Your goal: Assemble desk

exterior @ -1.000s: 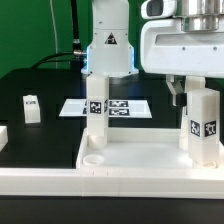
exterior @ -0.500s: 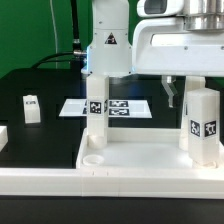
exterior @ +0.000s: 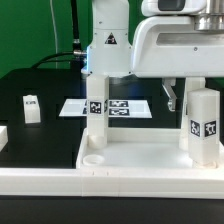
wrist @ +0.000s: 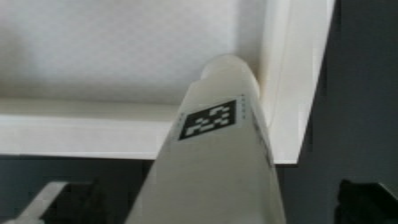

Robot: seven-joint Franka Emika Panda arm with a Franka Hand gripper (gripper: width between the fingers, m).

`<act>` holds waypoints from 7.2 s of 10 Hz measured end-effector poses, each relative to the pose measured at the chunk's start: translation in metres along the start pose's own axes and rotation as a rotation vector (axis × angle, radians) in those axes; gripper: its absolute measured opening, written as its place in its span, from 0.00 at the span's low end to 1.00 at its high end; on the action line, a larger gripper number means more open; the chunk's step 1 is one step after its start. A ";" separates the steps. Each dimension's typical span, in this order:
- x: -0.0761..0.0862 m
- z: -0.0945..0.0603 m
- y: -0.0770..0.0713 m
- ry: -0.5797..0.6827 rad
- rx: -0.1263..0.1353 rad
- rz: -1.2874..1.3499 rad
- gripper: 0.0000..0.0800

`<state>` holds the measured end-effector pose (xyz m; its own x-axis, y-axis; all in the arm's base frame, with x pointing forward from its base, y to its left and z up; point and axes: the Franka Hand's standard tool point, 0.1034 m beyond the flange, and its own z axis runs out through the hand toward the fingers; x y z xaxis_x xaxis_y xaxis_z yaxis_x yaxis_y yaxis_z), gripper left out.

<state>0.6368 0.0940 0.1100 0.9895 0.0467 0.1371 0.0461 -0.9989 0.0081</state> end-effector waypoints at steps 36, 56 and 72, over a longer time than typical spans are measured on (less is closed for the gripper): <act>0.003 0.001 -0.002 0.010 0.020 0.820 0.81; 0.003 0.001 -0.014 0.011 -0.039 -0.176 0.36; -0.001 0.003 -0.005 -0.029 0.006 1.078 0.60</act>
Offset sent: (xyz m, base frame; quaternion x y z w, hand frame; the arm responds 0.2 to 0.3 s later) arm 0.0000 0.0033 0.0005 0.0016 -0.0026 -0.1821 0.9833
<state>0.6357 0.0992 0.1064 0.5122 -0.8576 0.0454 -0.8510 -0.5140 -0.1082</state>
